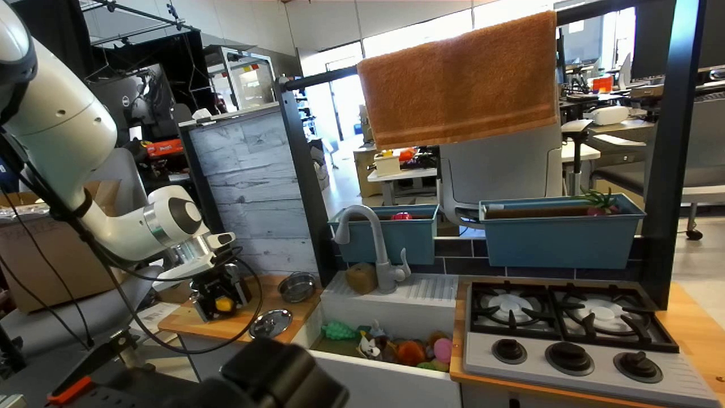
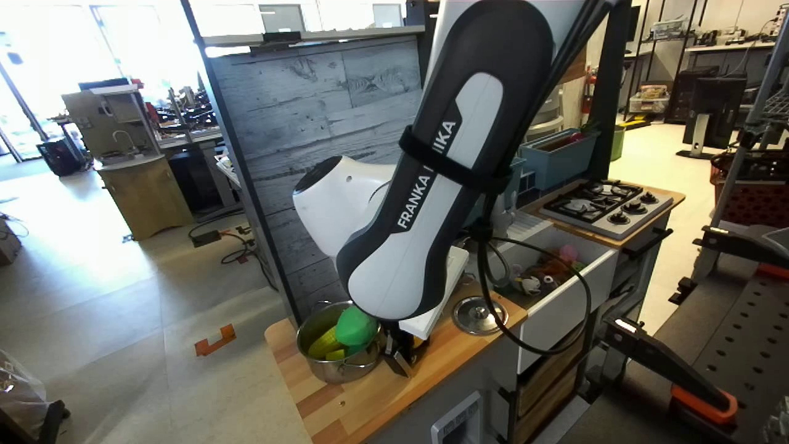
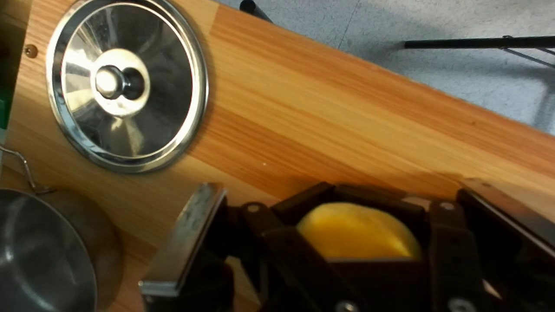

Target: Put the yellow plush toy in the sink.

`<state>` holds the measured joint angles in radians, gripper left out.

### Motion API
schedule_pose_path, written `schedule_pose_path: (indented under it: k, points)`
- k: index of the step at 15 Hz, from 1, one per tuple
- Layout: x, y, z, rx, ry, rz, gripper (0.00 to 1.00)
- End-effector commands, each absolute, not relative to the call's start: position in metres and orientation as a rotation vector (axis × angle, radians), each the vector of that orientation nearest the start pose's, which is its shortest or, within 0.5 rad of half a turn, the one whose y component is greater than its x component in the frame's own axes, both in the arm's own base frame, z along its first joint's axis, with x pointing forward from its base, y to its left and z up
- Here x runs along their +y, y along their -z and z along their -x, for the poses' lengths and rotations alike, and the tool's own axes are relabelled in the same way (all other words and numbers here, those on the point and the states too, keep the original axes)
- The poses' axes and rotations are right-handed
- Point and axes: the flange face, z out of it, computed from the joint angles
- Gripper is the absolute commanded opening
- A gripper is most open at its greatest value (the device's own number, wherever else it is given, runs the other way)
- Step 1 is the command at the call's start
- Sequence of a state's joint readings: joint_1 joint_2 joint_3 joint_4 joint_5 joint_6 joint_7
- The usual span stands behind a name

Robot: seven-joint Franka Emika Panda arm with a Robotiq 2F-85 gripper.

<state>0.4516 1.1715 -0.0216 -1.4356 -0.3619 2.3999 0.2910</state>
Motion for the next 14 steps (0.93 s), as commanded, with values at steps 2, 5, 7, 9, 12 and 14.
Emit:
schedule_pose_path:
  k: [2, 5, 7, 9, 12, 14]
  points:
    - [0.239, -0.019, -0.590, -0.601, -0.185, 3.377, 0.00]
    - [0.236, -0.018, -0.589, -0.548, -0.185, 3.404, 0.00]
    - [0.208, -0.034, -0.596, -0.410, -0.310, 3.502, 0.00]
    - [0.161, -0.060, -0.614, -0.310, -0.446, 3.575, 0.26]
    - [0.121, -0.079, -0.631, -0.107, -0.689, 3.651, 0.46]
    - [0.103, -0.089, -0.635, 0.038, -0.839, 3.658, 0.61]
